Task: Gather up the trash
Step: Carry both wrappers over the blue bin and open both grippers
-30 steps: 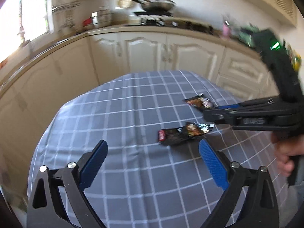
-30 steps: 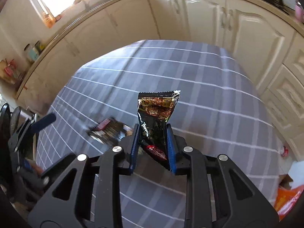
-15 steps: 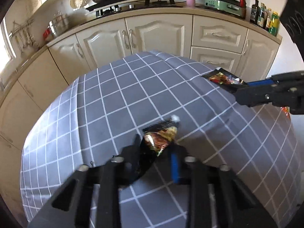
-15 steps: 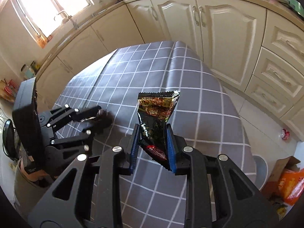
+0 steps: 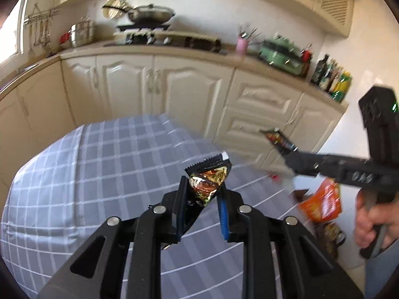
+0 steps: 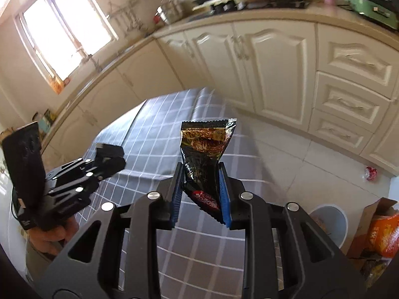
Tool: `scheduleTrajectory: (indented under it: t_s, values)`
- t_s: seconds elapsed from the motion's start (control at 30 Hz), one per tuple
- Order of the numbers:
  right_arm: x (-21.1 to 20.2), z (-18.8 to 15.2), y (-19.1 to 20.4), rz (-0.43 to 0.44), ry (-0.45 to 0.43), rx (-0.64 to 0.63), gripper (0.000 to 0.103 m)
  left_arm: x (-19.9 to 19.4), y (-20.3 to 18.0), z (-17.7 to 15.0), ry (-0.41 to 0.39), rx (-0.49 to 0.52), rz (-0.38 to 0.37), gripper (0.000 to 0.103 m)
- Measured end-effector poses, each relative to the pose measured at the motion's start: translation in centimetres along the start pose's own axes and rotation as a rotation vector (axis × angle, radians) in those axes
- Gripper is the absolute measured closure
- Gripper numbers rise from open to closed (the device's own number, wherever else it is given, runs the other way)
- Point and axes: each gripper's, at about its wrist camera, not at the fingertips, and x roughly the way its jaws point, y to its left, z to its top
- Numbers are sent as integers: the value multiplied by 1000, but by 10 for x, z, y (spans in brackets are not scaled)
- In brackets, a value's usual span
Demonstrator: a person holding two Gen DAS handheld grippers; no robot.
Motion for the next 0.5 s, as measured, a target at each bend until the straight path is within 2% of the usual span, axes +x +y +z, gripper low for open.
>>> scheduleTrajectory:
  t_s: [0.13,0.33,0.47,0.5]
  values:
    - [-41,-1,-39,-43,-73,64,77,3,-47,18,-34,4,-72,82]
    - [-101,-21,-128,-157,-159,221,77,38,-137,31,3,63,-173,82]
    - [-120,-50,-193,-231,-158,354,77,81,-195,24,90,87,-246,82]
    - [-121,-57,-205,-242,-152,378,77,98,-211,18,132,88,-268,81]
